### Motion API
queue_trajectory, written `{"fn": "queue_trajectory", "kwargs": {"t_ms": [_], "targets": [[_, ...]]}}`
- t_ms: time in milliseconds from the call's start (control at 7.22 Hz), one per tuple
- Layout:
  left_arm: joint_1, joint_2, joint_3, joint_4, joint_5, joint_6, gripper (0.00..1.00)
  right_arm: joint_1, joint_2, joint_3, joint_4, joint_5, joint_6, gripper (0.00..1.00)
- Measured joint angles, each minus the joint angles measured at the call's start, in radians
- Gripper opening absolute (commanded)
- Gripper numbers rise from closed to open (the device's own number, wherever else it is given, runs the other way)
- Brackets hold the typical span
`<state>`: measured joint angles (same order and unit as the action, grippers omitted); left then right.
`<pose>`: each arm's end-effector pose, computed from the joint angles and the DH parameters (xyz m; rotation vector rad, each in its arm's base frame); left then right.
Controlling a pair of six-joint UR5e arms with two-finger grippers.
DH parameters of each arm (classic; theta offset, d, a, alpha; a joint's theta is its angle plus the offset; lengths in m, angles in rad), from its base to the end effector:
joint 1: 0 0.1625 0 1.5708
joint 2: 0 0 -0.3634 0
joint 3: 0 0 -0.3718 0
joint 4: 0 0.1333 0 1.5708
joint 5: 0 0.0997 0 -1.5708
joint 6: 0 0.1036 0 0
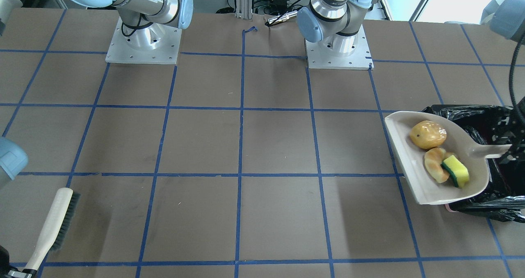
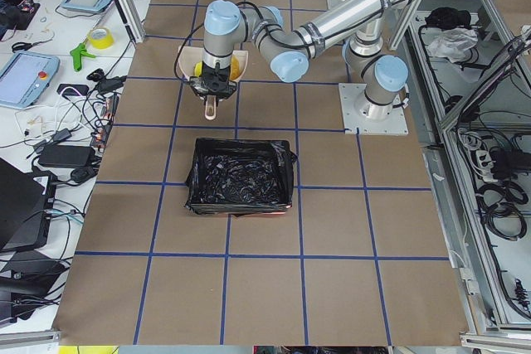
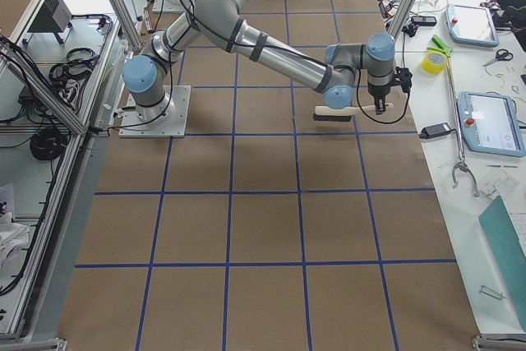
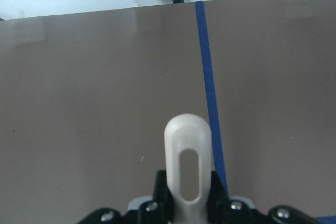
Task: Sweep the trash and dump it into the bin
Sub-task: 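Move the dustpan over the black trash bin with the left gripper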
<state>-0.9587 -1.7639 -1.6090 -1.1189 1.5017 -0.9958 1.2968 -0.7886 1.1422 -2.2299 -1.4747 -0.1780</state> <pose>0.2020 -0.5321 0.3549 2.1642 -2.1014 0.3080 -0.0599 -0.7425 0.2232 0.1249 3.0751 -0.4949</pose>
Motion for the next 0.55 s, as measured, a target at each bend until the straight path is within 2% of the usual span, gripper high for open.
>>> {"fn": "queue_trajectory", "kwargs": {"t_ms": [277,554], "targets": [[0.121,-0.009,0.027,0.001,0.002,0.195,0.0,-0.001,0.012,0.008,-0.008,0.011,-0.036,0.0],[0.196,-0.03,0.041,0.014,0.011,0.352,0.0,-0.001,0.015,0.015,-0.009,0.013,-0.053,0.05]]}}
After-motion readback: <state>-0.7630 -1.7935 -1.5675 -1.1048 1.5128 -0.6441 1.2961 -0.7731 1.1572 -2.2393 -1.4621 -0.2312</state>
